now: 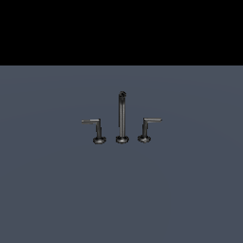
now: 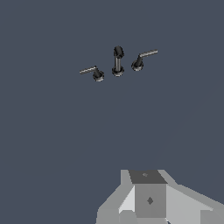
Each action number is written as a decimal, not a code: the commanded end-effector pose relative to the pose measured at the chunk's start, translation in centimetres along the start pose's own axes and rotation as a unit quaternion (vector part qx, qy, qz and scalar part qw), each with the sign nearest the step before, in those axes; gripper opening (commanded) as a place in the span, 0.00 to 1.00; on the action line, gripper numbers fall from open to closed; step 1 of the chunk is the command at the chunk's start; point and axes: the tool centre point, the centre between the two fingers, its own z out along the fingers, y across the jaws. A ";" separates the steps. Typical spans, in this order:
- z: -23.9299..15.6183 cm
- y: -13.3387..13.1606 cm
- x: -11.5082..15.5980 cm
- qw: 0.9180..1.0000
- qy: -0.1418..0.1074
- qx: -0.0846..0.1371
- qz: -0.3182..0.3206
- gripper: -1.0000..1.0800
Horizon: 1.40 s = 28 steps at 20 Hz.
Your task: Turn on the faucet by rotating a designated handle.
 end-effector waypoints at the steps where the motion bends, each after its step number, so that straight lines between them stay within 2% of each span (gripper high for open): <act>1: 1.3 -1.0 0.3 1.000 0.000 -0.001 0.024 0.00; 7: 4.7 -3.5 1.5 0.996 0.001 -0.004 0.087 0.00; 14: 8.7 -6.3 3.3 0.987 0.002 -0.006 0.159 0.00; 21: 12.6 -8.7 5.4 0.974 0.003 -0.008 0.228 0.00; 28: 16.2 -10.6 7.8 0.956 0.004 -0.010 0.292 0.00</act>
